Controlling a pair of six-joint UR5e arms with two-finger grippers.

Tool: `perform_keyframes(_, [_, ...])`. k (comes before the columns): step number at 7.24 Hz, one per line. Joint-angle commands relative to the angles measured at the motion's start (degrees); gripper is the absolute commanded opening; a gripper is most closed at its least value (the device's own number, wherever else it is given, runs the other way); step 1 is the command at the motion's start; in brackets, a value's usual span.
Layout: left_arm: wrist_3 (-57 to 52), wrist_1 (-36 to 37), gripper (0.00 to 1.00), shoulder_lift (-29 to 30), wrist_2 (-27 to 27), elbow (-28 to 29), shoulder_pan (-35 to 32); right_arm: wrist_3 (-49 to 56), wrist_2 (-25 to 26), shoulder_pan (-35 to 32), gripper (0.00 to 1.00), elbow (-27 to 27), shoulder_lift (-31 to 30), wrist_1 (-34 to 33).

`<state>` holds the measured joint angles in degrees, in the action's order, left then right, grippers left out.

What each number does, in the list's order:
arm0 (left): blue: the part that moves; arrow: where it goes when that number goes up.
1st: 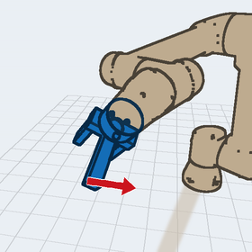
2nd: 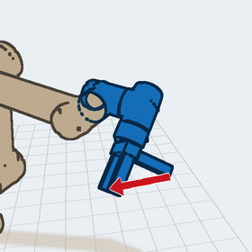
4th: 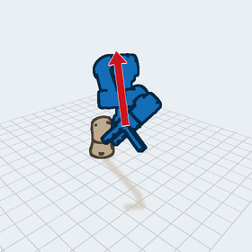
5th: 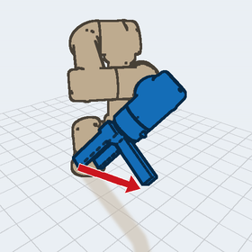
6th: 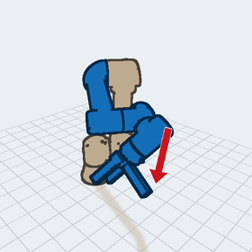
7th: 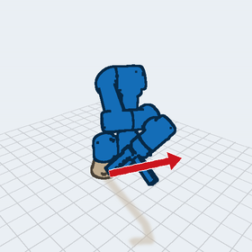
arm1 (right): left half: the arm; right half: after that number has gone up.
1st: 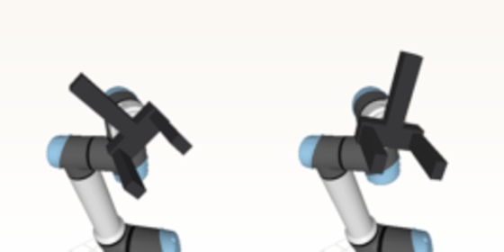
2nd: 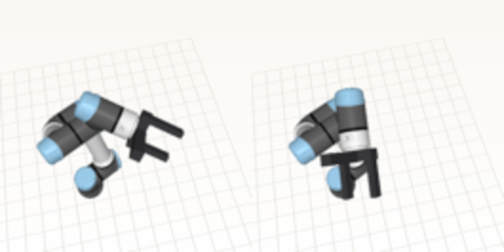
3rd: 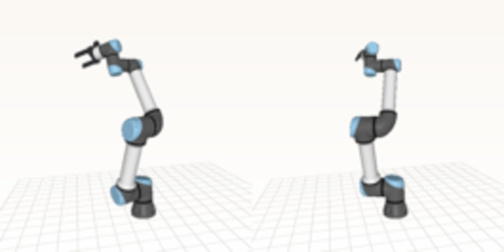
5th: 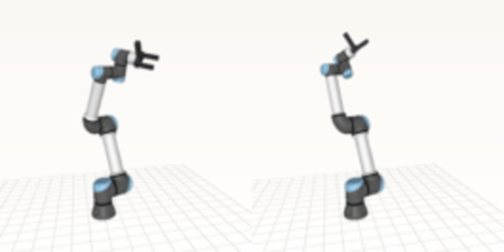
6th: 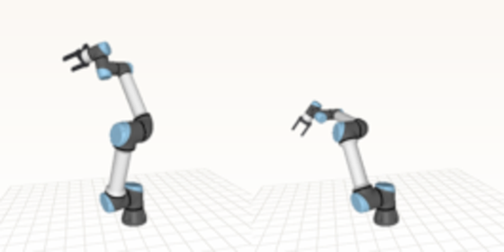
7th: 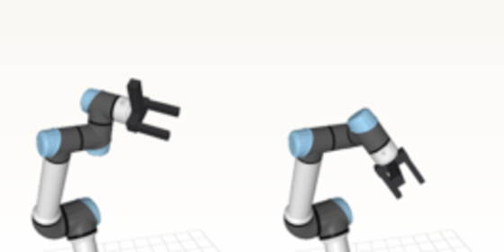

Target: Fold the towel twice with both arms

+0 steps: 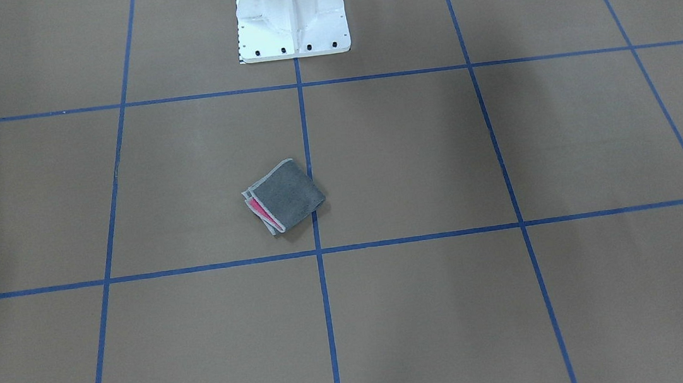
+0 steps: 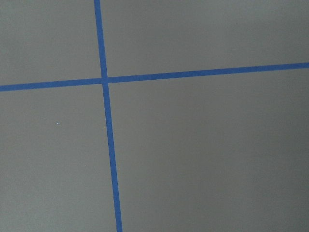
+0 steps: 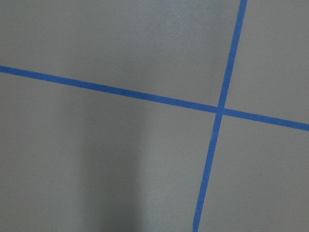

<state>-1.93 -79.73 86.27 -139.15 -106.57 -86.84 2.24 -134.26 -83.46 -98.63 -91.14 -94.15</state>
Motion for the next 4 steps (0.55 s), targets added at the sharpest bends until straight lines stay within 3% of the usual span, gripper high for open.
perform_keyframes(1, [0.35,-0.08,1.0,0.65,0.02,0.21,0.09,-0.04,0.05,-0.04,1.0,-0.24,-0.96,0.01])
perform_keyframes(4, [0.26,-0.17,1.0,0.39,0.46,0.39,0.18,-0.31,0.14,-0.04,1.0,-0.51,-1.14,0.01])
